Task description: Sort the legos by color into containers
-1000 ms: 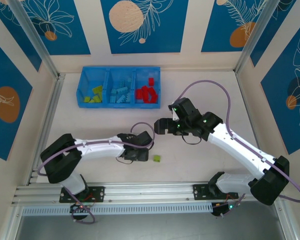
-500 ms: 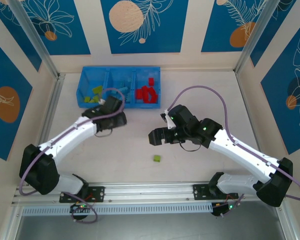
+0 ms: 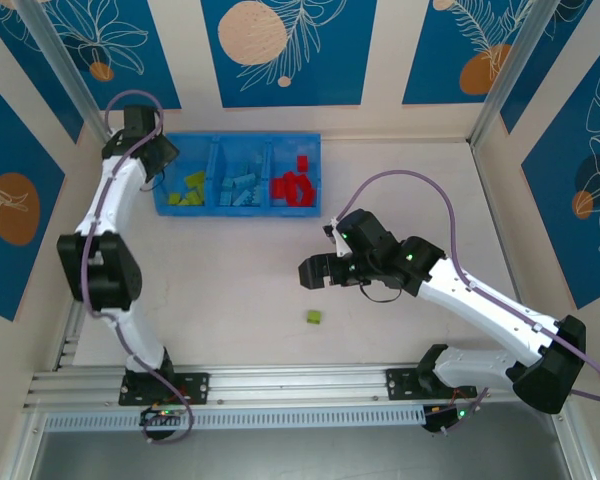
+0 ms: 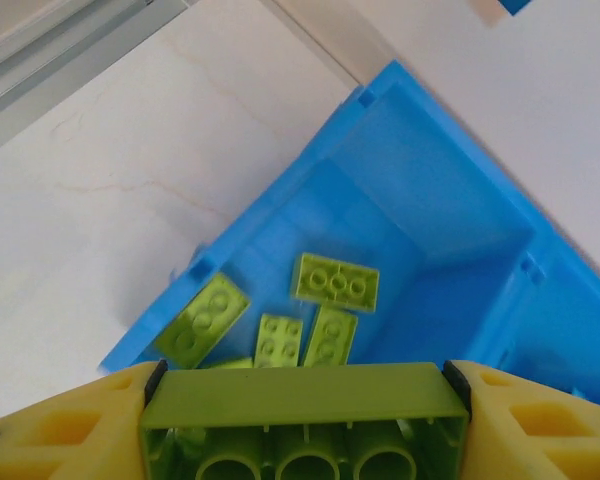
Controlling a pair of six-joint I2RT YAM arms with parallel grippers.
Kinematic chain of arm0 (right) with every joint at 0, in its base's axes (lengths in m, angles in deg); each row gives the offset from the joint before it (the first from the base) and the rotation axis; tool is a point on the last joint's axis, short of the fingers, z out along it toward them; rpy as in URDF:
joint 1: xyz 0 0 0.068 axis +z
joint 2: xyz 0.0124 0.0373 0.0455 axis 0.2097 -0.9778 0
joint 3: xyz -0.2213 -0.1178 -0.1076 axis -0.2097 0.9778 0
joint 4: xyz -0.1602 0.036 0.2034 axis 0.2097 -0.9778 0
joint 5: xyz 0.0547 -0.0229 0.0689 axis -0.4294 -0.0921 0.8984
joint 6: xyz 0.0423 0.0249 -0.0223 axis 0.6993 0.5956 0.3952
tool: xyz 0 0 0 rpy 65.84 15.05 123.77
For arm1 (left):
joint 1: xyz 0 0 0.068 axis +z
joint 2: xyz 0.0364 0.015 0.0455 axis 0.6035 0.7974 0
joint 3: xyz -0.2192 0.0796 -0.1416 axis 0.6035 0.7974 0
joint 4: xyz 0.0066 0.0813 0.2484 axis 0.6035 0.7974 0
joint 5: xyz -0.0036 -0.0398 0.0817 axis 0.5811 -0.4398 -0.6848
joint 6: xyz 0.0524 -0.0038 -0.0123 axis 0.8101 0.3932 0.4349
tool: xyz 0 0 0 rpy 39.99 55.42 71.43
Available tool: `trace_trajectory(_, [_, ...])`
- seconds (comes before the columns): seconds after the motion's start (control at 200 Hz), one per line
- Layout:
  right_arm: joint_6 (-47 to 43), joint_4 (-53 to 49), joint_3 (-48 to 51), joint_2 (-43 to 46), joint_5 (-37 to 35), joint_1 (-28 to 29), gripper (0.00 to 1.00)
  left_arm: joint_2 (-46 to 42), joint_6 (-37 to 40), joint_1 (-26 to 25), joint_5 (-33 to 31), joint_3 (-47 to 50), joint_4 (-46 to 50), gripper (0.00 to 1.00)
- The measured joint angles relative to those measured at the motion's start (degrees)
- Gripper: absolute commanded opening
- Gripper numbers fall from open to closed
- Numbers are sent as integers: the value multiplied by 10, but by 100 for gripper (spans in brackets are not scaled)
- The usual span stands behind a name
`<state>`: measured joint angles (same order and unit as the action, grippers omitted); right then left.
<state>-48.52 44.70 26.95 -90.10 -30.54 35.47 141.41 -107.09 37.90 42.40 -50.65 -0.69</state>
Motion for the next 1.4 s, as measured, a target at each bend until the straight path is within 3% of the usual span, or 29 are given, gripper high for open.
trace_trajectory(0.245, [11,-7,0,24,-10,0,91,169,17,1,21,-202,47,77])
trace_trajectory(0.485, [24,-26,1,69,-29,2,92,224,46,1,58,-301,70,84])
trace_trajectory(0.62, [28,-26,2,78,-41,2,92,179,45,-3,77,-250,63,84])
trace_trajectory(0.8, [39,-27,5,66,-62,-3,92,-6,34,-30,92,-19,25,84])
trace_trajectory(0.91, [45,-27,8,64,-70,-15,92,-140,25,-81,94,108,-5,83])
trace_trajectory(1.115, [56,-27,31,64,-71,-53,92,-340,23,-255,71,277,-42,81])
trace_trajectory(1.25, [58,-28,45,66,-69,-88,92,-389,20,-376,44,349,-40,81])
trace_trajectory(1.4, [58,-29,61,78,-58,-129,92,-381,3,-499,9,398,-24,84])
